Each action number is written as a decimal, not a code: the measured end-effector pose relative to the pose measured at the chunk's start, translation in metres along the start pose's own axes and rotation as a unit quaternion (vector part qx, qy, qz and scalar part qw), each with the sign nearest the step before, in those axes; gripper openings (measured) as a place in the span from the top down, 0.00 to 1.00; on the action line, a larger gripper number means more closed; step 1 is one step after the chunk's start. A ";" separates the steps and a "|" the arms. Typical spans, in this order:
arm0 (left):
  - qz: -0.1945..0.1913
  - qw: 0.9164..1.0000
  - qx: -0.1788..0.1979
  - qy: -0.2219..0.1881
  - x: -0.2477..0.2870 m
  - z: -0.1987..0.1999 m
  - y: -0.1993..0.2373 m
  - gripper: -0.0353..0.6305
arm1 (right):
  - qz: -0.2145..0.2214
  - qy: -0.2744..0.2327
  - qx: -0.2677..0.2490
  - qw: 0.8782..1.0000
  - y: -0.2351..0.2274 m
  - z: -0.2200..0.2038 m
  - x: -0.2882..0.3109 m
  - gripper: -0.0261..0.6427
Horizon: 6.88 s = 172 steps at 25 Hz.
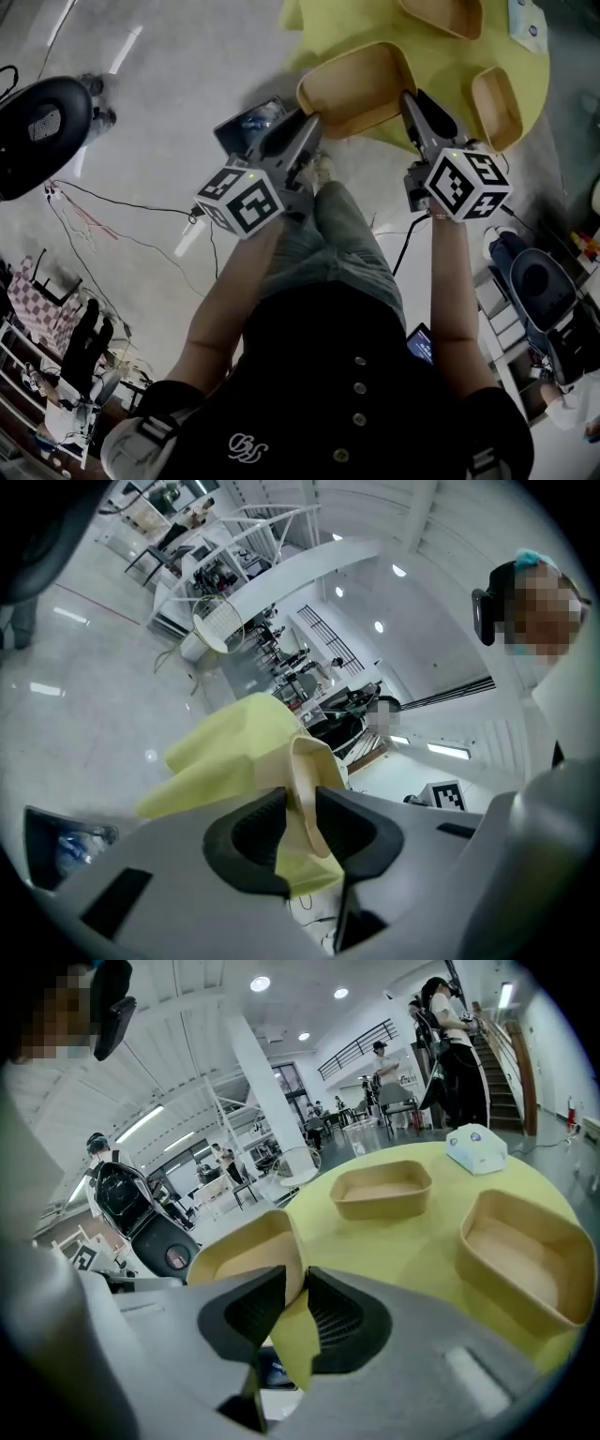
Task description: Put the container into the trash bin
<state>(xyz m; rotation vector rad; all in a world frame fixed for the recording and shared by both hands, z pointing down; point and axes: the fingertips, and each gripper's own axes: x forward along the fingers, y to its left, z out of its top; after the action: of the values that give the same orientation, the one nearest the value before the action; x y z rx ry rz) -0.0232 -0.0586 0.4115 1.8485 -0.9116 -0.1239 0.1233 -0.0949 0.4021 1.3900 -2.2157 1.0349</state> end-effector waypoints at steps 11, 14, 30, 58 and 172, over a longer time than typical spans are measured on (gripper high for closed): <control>0.038 0.994 -0.013 -0.097 -0.093 0.000 0.021 0.79 | 0.104 0.039 -0.072 0.991 0.090 -0.030 -0.002 0.85; 0.061 0.991 -0.015 -0.122 -0.126 0.002 0.038 0.79 | 0.137 0.060 -0.092 0.984 0.123 -0.047 0.006 0.84; 0.154 0.972 -0.004 -0.179 -0.219 -0.011 0.122 0.79 | 0.221 0.176 -0.121 0.952 0.195 -0.159 0.066 0.82; 0.221 0.971 -0.005 -0.094 -0.192 -0.108 0.229 0.79 | 0.213 0.280 -0.113 0.929 0.149 -0.289 0.118 0.75; -0.139 0.901 0.294 0.287 0.262 -0.110 -0.156 0.70 | -0.190 -0.203 0.255 0.926 -0.214 -0.065 -0.176 0.80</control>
<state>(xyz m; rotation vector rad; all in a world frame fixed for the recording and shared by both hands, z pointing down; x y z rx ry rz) 0.2969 -0.1134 0.4149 2.3739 -0.2659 0.5589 0.3874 0.0084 0.4266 2.3361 -1.8577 1.3235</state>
